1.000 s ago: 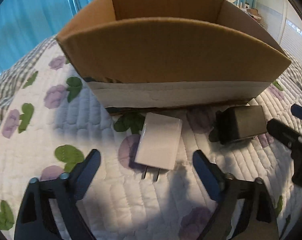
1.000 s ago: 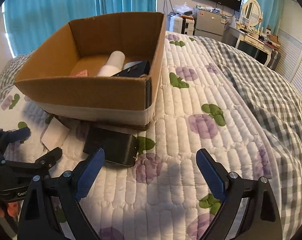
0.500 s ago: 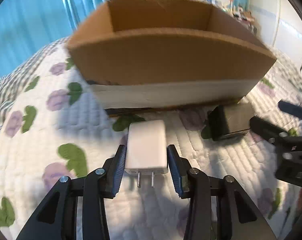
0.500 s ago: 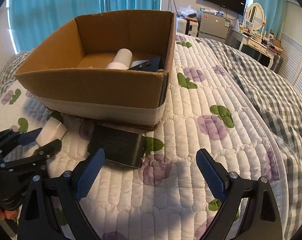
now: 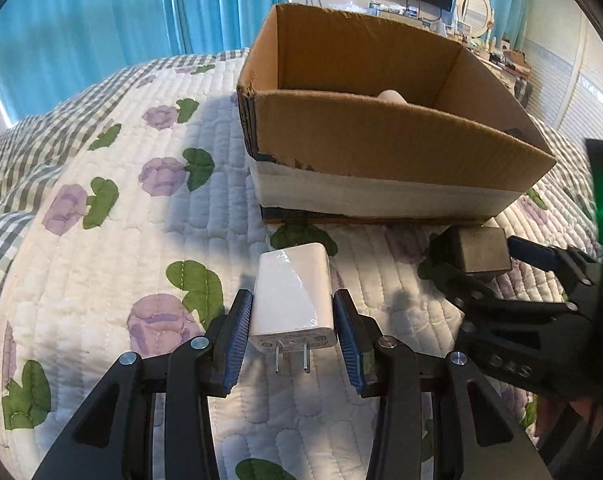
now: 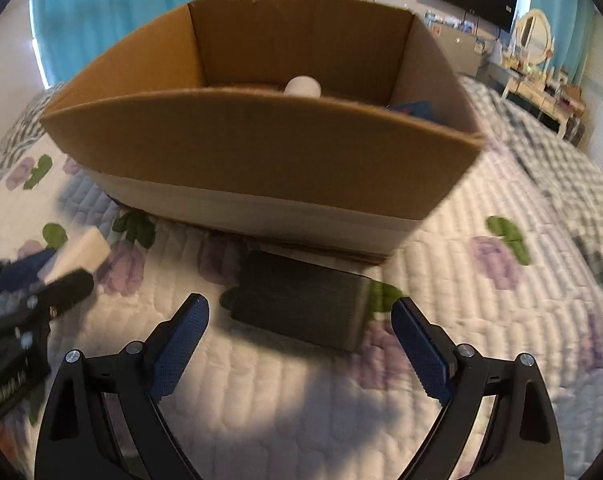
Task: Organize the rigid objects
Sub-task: 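Grasp the second white charger with the left gripper while the right grasps the black adapter, then place the charger and black adapter into the box and release both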
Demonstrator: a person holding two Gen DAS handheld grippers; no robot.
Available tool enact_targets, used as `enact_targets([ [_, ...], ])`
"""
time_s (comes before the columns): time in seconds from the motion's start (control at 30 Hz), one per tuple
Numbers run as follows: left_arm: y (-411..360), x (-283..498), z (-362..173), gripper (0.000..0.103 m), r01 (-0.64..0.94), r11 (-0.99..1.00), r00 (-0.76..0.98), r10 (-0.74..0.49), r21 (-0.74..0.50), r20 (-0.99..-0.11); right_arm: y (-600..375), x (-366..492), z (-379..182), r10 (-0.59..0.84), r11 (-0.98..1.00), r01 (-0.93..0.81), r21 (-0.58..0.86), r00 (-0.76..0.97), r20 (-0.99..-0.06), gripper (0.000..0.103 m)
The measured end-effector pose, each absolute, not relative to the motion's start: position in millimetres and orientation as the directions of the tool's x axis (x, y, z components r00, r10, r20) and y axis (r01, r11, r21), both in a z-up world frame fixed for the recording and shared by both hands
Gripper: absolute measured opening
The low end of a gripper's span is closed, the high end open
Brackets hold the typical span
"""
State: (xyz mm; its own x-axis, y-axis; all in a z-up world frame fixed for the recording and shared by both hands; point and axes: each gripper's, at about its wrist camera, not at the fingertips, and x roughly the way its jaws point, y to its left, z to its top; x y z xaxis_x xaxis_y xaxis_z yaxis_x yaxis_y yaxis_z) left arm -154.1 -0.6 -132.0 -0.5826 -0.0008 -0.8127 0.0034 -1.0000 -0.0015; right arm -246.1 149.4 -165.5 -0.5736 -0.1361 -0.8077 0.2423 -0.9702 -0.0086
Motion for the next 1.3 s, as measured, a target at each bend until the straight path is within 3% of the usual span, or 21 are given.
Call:
enact_targets([
  [0.17,-0.5,-153.6,-134.0,0.042,0.003,-1.000,-0.575,0.000,-0.002,-0.818,145.3,-258.4,-177.0,-0.113,-0.977,0.214,-0.012,-0.559,-0.822,0.090],
  [0.23,0.5,-152.8,-134.3,0.042,-0.002,-1.000,-0.576,-0.006,0.008,-0.817,145.6,-264.0,-180.0,-0.104,-0.978,0.208,-0.016,-0.553,-0.827,0.073],
  [0.63,7.0,-124.7,-129.6,0.042,-0.001,-1.000,-0.578,-0.003,0.004,-0.816,149.7,-230.8,-163.1,-0.160,-0.963,0.271,0.001,-0.566,-0.809,0.072],
  [1.3,13.0,-92.9,-49.8,0.042,-0.054,-0.998,-0.628,0.049,-0.020,-0.777,171.4,-171.3,-43.2,-0.237,-0.958,0.282,0.049,-0.684,-0.690,0.072],
])
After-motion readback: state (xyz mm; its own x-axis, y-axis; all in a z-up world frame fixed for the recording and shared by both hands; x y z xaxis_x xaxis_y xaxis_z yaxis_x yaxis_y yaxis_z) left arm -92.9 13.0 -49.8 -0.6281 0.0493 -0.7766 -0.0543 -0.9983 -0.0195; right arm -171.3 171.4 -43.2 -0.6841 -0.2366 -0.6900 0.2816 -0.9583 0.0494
